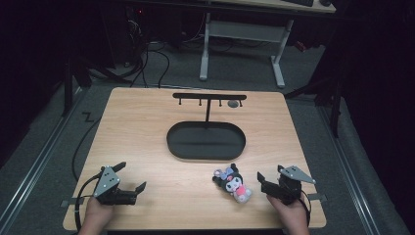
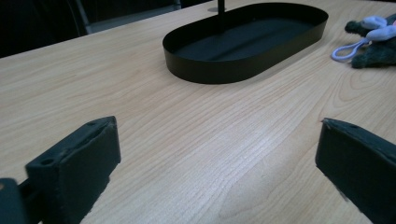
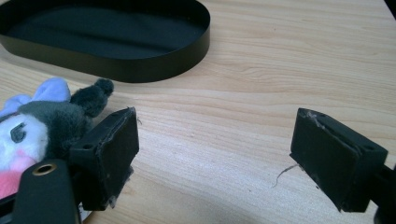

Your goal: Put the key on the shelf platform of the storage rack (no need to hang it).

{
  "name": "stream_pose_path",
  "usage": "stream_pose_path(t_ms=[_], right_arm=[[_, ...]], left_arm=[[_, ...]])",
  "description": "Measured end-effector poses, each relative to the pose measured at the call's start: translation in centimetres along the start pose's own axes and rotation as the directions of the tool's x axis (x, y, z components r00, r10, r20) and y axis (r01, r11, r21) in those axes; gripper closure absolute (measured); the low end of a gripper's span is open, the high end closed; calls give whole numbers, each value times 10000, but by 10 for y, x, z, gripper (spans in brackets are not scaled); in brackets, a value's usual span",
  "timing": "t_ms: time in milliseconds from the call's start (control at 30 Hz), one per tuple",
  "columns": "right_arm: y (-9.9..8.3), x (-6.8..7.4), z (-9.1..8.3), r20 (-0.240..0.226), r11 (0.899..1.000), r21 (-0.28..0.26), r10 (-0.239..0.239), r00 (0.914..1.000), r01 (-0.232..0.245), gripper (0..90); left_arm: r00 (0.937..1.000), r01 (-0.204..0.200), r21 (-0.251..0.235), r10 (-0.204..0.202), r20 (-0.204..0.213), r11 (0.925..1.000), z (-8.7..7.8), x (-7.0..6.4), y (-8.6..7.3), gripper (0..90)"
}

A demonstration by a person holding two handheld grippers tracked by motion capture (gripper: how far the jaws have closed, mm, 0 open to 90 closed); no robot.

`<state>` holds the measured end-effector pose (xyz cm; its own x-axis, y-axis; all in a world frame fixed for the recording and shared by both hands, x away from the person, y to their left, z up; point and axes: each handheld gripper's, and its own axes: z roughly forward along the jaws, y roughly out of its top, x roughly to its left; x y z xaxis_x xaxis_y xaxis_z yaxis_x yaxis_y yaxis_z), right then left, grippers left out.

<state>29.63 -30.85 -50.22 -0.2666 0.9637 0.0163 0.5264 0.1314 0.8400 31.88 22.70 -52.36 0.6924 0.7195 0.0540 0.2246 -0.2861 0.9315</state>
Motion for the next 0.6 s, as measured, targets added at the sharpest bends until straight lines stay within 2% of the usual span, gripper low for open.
stream_pose_path(t_ms=[100, 367, 467, 500, 533, 600], right_arm=[[5, 3, -1, 65, 9993, 277, -256, 9997, 254, 148], [3, -2, 1, 221, 9966, 804, 160, 9996, -177, 149], [3, -5, 1, 342, 9952, 949, 204, 9992, -235, 150], [3, -5, 0, 355, 9952, 960, 152, 9993, -185, 150], [3, -5, 0, 386, 9953, 959, 121, 9992, -157, 150], [3, -6, -1, 375, 9951, 986, -42, 9993, 5, 150]], left_arm=[[9997, 245, -215, -246, -65, 9995, -3, 3, 1, 5], [9987, 462, -398, -470, -196, 9981, -1, 7, 4, 5], [9993, 351, -323, -355, -115, 9989, 0, 5, 4, 5], [9993, 351, -323, -355, -115, 9989, 0, 5, 4, 5], [9997, 234, -252, -233, 59, 9994, 1, 5, 4, 7], [9999, 146, -166, -145, 50, 9998, 3, 3, 4, 15]])
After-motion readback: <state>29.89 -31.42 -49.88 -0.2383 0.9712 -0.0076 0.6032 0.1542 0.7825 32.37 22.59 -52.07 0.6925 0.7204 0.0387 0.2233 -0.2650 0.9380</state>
